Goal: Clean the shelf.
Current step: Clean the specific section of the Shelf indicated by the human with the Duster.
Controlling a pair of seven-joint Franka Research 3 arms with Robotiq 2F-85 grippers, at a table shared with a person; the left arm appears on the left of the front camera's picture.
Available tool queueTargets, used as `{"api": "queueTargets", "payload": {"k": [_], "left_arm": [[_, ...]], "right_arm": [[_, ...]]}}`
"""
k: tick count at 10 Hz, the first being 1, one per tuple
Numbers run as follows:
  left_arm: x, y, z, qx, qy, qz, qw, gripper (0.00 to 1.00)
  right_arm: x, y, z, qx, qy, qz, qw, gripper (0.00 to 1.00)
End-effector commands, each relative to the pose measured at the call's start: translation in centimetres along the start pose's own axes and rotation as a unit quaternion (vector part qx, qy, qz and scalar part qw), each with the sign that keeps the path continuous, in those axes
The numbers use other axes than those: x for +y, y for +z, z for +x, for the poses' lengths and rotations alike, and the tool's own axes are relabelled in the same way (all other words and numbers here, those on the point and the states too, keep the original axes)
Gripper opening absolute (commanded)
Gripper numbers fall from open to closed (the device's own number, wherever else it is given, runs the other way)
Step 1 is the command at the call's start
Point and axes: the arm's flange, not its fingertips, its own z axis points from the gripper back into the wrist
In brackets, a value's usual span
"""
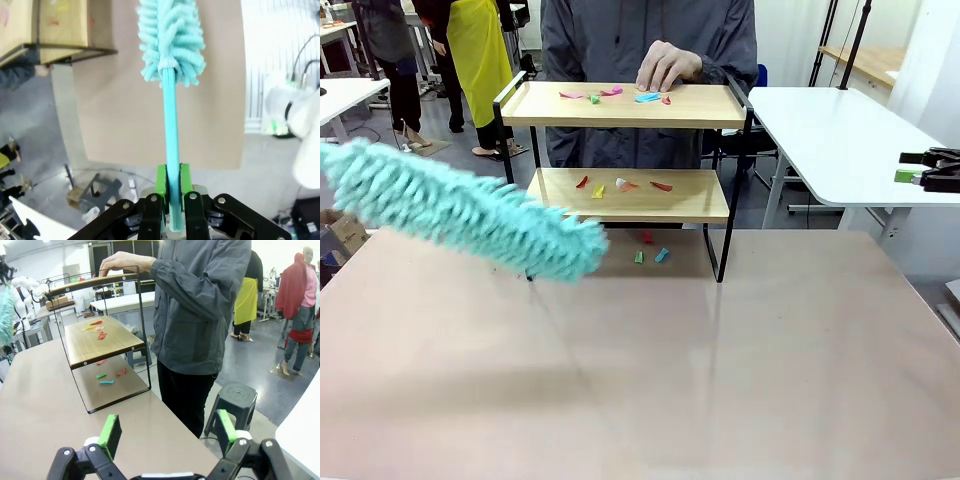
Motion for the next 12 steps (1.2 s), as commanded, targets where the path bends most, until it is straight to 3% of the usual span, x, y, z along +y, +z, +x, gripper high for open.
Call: {"api": "queueTargets", "payload": {"k": [1, 3, 6, 7, 8, 9, 10, 12], "left_arm": [[0.1, 3.6, 4.6, -0.06, 0.041, -0.02, 0.997, 0.13], [-1.9, 7.1, 11.4, -0.079, 0.113, -0.03, 0.99, 0.13], [-3.0, 9.5, 19.3, -0.108, 0.266, 0.023, 0.958, 0.13], [-3.3, 9.7, 22.2, -0.112, 0.283, 0.026, 0.952, 0.13], [-3.4, 9.7, 23.3, -0.11, 0.293, 0.036, 0.949, 0.13], [-3.1, 9.6, 23.8, -0.071, 0.27, 0.016, 0.96, 0.13], [-3.9, 9.5, 22.5, -0.113, 0.277, 0.016, 0.954, 0.13], [-3.9, 9.5, 22.5, -0.113, 0.277, 0.016, 0.954, 0.13]], "right_arm": [[0.0, -0.1, 0.2, 0.001, 0.002, -0.001, 1.0, 1.0], [0.0, -0.1, 0.2, 0.001, 0.002, -0.001, 1.0, 1.0], [0.0, -0.1, 0.2, 0.001, 0.002, -0.001, 1.0, 1.0], [0.0, -0.1, 0.2, 0.001, 0.002, -0.001, 1.0, 1.0], [0.0, -0.1, 0.2, 0.001, 0.002, -0.001, 1.0, 1.0], [0.0, -0.1, 0.2, 0.001, 0.002, -0.001, 1.0, 1.0], [0.0, -0.1, 0.2, 0.001, 0.002, -0.001, 1.0, 1.0], [0.0, -0.1, 0.2, 0.001, 0.002, -0.001, 1.0, 1.0]]}}
